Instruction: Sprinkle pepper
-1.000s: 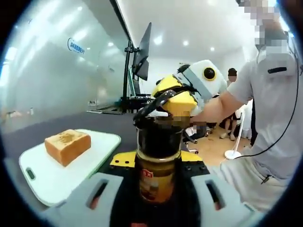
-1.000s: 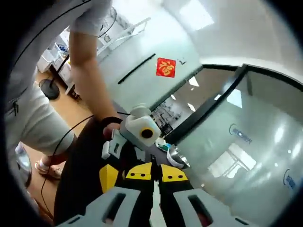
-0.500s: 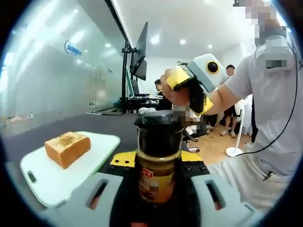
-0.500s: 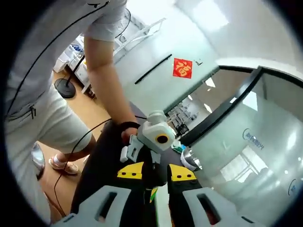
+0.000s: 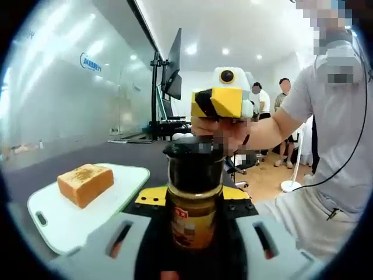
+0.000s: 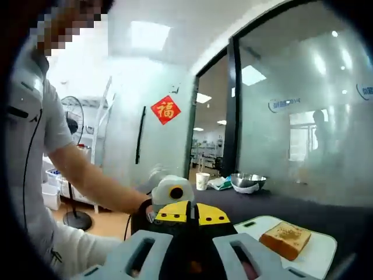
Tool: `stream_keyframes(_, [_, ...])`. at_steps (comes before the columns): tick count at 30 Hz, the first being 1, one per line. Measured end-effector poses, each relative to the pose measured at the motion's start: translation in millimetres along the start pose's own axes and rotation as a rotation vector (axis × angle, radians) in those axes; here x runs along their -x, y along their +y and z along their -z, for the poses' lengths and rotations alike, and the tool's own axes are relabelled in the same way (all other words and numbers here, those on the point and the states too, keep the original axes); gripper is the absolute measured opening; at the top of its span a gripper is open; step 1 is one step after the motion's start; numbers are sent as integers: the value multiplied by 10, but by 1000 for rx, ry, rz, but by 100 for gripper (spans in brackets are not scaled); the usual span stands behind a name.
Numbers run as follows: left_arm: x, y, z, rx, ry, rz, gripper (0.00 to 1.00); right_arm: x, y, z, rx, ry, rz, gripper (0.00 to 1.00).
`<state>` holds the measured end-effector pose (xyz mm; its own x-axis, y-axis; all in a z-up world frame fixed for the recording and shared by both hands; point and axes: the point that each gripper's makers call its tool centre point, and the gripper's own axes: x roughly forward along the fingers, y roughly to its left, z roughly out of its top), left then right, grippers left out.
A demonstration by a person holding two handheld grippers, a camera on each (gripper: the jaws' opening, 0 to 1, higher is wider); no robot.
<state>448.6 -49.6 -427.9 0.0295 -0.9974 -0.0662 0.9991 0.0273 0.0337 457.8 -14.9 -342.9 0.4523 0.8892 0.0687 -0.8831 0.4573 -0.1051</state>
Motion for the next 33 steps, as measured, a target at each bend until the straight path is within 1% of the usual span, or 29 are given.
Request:
stream_keyframes(1, [2,1,1,1,0,-1,22,-8,23,4,5,4,-3,0])
stream_keyframes(2, [5,2,3,-4,0,-1,22,-27,11,75,43,46,5,0])
stream_keyframes(3, [5,1,5,-5,1,-1,22,-49,11,109,59,68,21,0])
stream_keyframes(4, [6,1,9,-3,2,-1,22,-86,41,100,46,55,13,0])
stream_keyframes(6, [7,4,15,-4,5,-2,22,-109,71,137,-28,69,7,0])
stream_keyframes(8, [7,10,25,-2,9,-4,22,-119,36,136,-26,68,10,0])
stream_keyframes(10, [9,10,32,-7,13,-4,22,-116,36,157,-26,80,16,0])
stream_keyframes(12, [12,17,37,-10,15,-7,22,-112,46,188,-40,92,7,0])
stream_keyframes(14, [14,26,44,-12,16,-9,22,-118,59,236,-36,110,2,0])
stream_keyframes(15, [14,31,51,-13,19,-11,22,-120,65,223,-26,98,5,0])
stream_keyframes(18, [14,40,71,-16,28,-12,23,-125,68,229,-46,109,-1,0])
stream_keyframes(20, [20,57,83,-18,32,-14,23,-130,71,234,-28,117,-5,0])
stream_keyframes(22, [20,66,99,-19,39,-15,23,-133,54,234,46,124,-8,0])
stream_keyframes(23, [19,71,107,-21,43,-18,24,-124,97,234,37,131,-15,0])
stream_keyframes(29, [24,121,121,-12,48,-31,29,-106,97,250,34,153,-27,0])
stream_keyframes(31, [15,103,118,-10,49,-32,30,-105,116,251,46,154,-32,0])
stream_keyframes(33, [-2,76,115,-12,52,-32,30,-95,116,259,68,176,-38,0])
